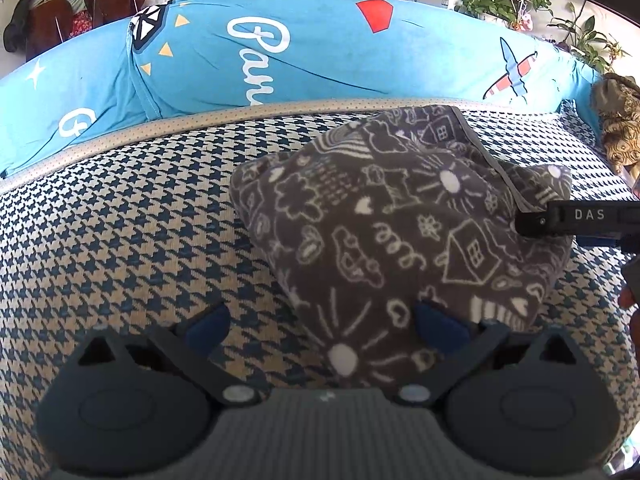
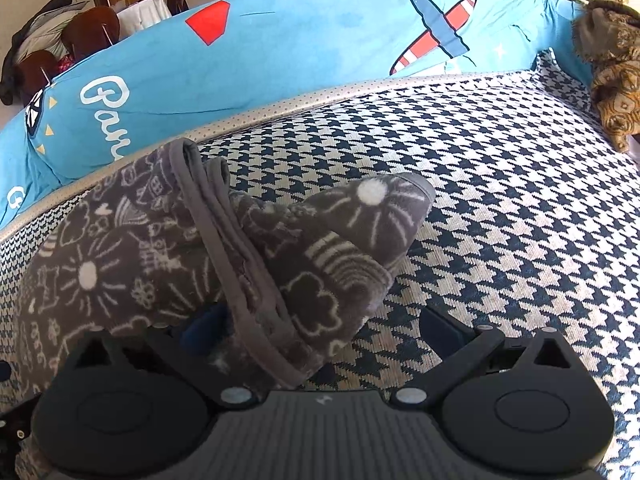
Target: Fold clothes
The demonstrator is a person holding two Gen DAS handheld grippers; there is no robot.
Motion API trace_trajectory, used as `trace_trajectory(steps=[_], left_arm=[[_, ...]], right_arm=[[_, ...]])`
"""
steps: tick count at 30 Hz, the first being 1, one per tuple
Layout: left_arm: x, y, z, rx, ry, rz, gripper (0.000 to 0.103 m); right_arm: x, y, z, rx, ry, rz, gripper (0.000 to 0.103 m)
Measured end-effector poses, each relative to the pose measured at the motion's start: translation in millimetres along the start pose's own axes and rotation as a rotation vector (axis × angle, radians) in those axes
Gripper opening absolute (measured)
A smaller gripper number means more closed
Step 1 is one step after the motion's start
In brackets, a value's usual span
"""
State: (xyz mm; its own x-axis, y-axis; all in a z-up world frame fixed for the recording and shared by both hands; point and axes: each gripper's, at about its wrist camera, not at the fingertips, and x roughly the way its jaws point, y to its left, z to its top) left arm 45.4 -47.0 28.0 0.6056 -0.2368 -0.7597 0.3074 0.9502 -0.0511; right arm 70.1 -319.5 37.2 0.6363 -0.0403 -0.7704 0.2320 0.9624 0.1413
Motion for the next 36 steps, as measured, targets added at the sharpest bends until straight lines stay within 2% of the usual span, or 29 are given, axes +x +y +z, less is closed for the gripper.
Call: trace_trajectory(steps=[16, 36], left_arm=[[-0.3, -0.7, -0.2, -0.008, 0.005, 0.006, 0.103], [-0.3, -1.2, -1.0, -0.012, 0.0, 0.009, 0.103]], right_arm=[[-9.3, -1.8, -1.5, 0.089, 0.066, 0.003, 0.103], [-17.3, 10.1, -0.4, 0.077, 0.041, 0.009, 0.103]])
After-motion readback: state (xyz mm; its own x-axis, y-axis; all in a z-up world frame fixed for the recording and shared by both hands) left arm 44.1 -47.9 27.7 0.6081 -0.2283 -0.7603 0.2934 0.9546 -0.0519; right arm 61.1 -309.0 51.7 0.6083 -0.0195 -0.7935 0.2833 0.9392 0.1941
